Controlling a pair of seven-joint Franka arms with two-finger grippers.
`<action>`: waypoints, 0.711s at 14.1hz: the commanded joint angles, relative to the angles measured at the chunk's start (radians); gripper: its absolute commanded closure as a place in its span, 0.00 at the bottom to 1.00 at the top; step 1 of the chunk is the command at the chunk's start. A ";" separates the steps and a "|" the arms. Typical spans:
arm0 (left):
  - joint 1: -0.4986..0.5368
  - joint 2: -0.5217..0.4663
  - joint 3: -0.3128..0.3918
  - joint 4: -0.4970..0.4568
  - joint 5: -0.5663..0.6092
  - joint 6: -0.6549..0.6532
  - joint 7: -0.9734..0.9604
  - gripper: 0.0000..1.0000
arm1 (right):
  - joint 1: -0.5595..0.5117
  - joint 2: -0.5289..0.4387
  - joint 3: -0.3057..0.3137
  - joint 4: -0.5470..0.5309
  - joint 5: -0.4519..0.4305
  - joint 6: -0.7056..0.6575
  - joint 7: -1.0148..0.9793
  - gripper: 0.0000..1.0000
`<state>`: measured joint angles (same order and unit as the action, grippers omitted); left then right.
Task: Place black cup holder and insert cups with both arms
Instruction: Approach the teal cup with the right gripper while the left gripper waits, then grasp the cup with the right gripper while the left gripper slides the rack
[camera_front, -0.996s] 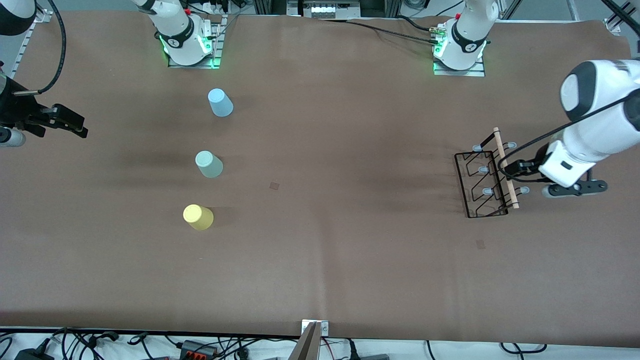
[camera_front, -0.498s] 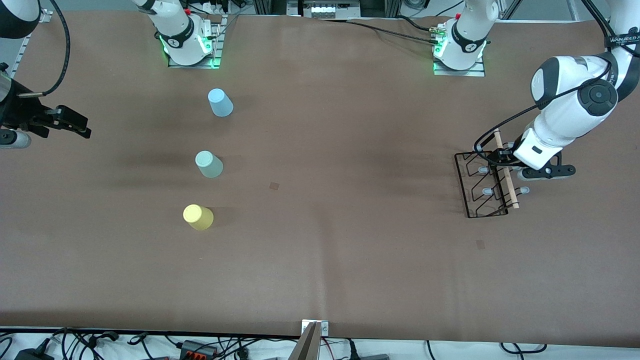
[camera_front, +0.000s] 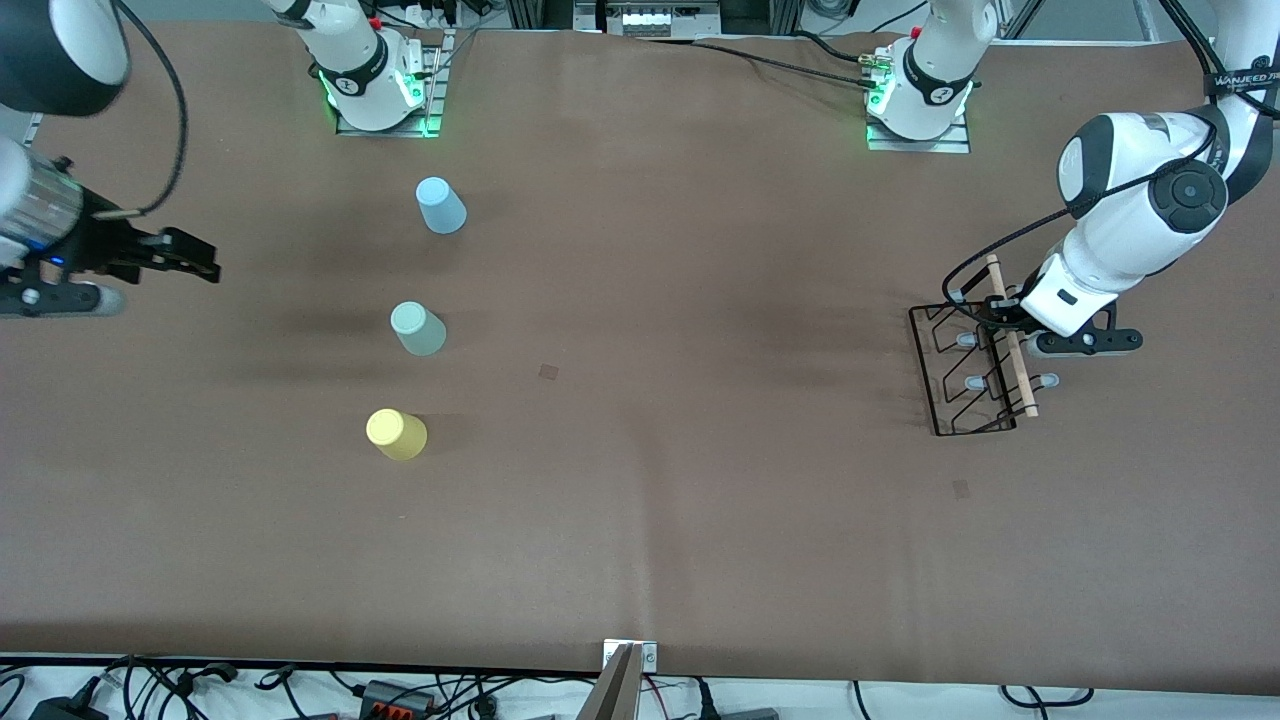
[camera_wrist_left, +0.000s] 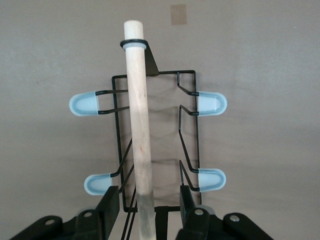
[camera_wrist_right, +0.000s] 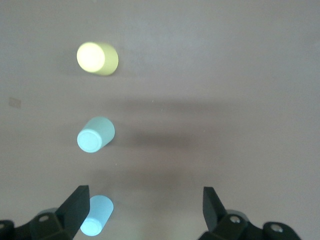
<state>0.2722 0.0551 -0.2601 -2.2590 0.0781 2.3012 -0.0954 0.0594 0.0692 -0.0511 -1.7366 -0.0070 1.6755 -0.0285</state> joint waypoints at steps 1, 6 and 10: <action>0.019 -0.023 -0.005 -0.037 -0.012 0.034 0.029 0.66 | 0.049 0.056 -0.003 -0.023 0.018 0.009 -0.013 0.00; 0.027 -0.017 -0.007 -0.037 -0.017 0.031 0.014 0.99 | 0.155 0.200 -0.003 -0.027 0.068 0.093 0.004 0.00; 0.004 -0.024 -0.066 -0.016 -0.021 0.006 -0.007 0.99 | 0.244 0.219 -0.003 -0.156 0.068 0.240 0.131 0.00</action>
<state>0.2850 0.0545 -0.2768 -2.2745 0.0781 2.3198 -0.0954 0.2638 0.3166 -0.0462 -1.8009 0.0513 1.8373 0.0495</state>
